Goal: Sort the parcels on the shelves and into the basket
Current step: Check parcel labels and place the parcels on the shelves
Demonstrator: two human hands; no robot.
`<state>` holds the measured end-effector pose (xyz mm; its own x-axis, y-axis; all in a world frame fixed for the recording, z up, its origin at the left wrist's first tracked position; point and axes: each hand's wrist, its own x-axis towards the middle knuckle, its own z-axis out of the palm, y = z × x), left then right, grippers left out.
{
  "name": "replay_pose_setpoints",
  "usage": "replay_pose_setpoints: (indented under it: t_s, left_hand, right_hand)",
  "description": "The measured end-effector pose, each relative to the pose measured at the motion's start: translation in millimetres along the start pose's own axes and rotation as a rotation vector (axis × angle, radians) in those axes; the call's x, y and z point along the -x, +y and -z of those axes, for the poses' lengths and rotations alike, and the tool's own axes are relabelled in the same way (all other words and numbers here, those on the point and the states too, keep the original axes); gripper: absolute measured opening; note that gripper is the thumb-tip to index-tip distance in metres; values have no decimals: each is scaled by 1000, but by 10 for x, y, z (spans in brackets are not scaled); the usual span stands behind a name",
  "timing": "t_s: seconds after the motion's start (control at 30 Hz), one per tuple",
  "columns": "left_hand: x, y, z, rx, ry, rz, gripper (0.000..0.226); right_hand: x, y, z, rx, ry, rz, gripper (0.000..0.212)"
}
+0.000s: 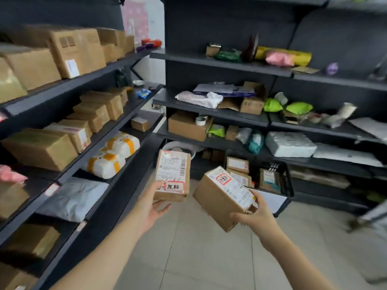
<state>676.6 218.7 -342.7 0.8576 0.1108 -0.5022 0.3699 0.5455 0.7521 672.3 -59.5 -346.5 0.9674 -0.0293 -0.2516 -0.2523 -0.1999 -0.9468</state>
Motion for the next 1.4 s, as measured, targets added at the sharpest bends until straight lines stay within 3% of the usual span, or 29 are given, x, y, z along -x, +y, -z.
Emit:
replay_pose_setpoints:
  t_s: [0.2, 0.37, 0.47, 0.6, 0.73, 0.9, 1.23, 1.4]
  left_hand:
    - [-569, -276, -925, -69, -23, 71, 14]
    - [-1039, -482, -1805, -105, -1, 104, 15]
    - [-1306, -582, -2283, -164, 25, 101, 14]
    - [-1671, -667, -2785, -171, 73, 98, 11]
    - [-2056, -714, -3043, -163, 117, 94, 17]
    - [-2724, -764, -3314, -167, 138, 106, 33]
    - [-4469, -930, -4070, -263, 57, 209, 22]
    - [-5274, -1084, -4247, -332, 33, 264, 26]
  right_hand:
    - [-460, 233, 747, -4, 84, 11, 76]
    - [-1215, 334, 1473, 107, 97, 59, 92]
    - [-1718, 246, 1901, 143, 179, 78, 81]
    - [-2378, 202, 2517, 190, 340, 42, 95]
    - [-2865, 282, 2912, 167, 419, 8, 90]
    - [-3414, 448, 3170, 156, 469, -48, 81]
    - [-4735, 887, 3305, 158, 598, -294, 74]
    - [-5303, 1308, 3101, 146, 531, -455, 90]
